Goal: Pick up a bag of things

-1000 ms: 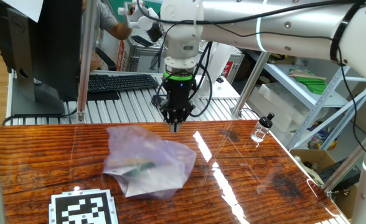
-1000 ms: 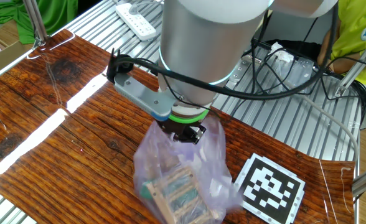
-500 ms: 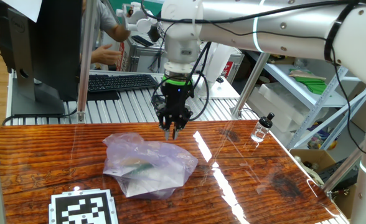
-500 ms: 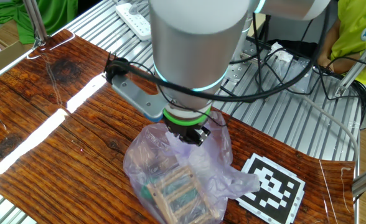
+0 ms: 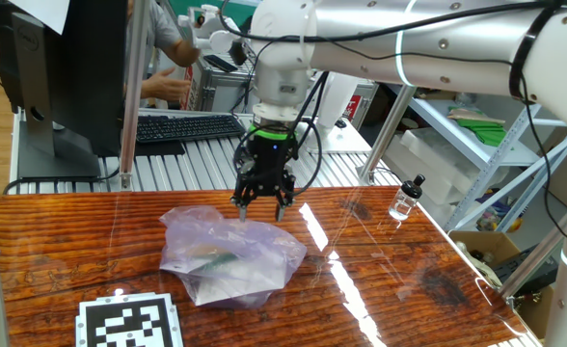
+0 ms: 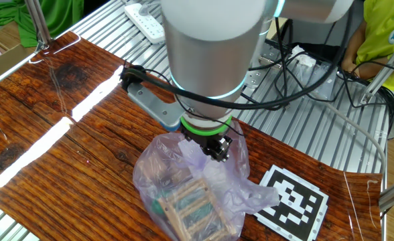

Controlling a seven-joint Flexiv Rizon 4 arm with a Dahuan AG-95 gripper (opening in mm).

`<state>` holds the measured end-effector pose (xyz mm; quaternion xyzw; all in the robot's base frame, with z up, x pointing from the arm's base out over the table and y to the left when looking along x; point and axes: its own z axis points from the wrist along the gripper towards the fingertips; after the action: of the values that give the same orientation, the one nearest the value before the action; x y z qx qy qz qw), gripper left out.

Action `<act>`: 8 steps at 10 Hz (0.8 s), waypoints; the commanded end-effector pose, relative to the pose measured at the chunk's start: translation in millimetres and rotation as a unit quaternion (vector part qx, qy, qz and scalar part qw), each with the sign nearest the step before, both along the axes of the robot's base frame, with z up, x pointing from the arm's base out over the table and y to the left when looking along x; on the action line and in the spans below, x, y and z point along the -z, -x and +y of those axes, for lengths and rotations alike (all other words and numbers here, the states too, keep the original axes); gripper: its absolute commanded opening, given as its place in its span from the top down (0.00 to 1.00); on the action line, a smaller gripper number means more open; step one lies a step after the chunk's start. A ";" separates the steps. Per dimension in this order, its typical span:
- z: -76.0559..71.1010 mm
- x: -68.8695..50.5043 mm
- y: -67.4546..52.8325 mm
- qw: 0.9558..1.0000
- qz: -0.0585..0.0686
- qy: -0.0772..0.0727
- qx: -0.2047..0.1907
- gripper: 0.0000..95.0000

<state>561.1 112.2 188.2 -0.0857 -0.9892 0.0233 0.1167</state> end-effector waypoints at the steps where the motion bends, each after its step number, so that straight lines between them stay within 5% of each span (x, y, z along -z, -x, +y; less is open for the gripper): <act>1: 2.3 8.8 0.5 1.000 -0.001 -0.004 0.011 0.00; 3: 3.7 19.8 -1.7 1.000 -0.002 -0.012 0.022 0.00; 5: 4.7 31.9 -4.0 0.998 -0.001 -0.036 0.042 0.00; 8: 7.2 48.0 -1.1 0.997 -0.010 -0.036 0.062 0.00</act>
<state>562.3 120.0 140.1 -0.1434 -0.9828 -0.0239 0.1142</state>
